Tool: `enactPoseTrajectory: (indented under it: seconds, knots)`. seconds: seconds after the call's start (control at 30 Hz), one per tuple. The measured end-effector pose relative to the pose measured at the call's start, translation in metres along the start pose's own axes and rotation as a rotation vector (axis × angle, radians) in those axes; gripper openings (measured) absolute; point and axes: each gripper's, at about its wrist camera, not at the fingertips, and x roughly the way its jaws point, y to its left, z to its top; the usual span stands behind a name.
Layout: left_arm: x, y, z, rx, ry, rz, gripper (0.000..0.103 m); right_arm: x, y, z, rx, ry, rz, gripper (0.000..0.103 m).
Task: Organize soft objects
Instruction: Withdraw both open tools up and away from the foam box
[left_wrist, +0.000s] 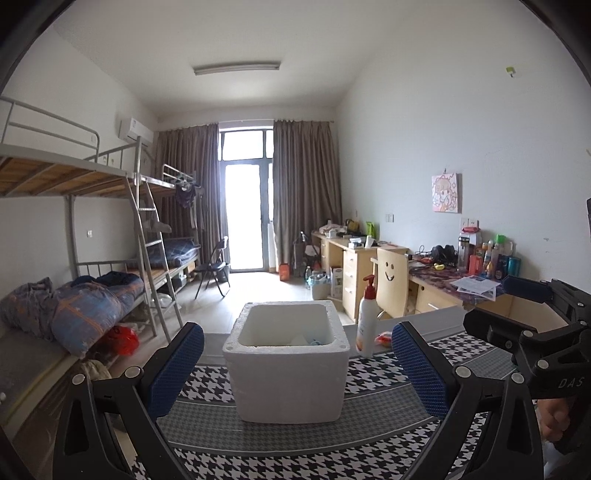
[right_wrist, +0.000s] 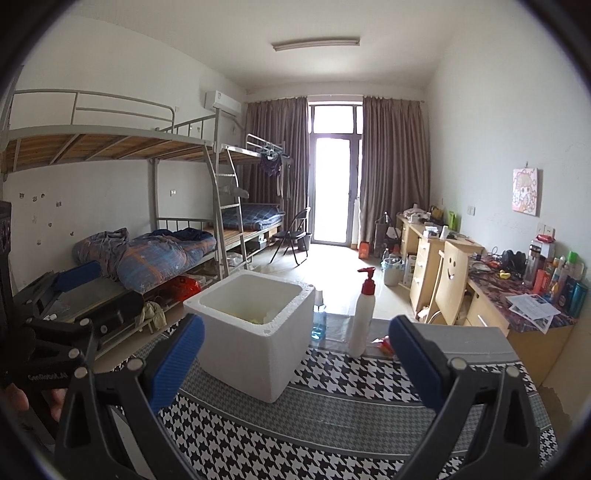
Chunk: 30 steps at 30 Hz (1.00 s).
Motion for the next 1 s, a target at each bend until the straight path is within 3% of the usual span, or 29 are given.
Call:
enactPoseTrajectory:
  seconds: [0.63,1.0]
  knots:
    - [-0.031,-0.015,-0.028,0.014,-0.018,0.018,0.102,-0.052,0.011,-0.034,-0.037,-0.054,-0.026,0.101]
    - [-0.045,-0.013,-0.041,-0.005,-0.02,0.01,0.102,-0.064,0.011,-0.05,-0.018,-0.042,-0.036,0.101]
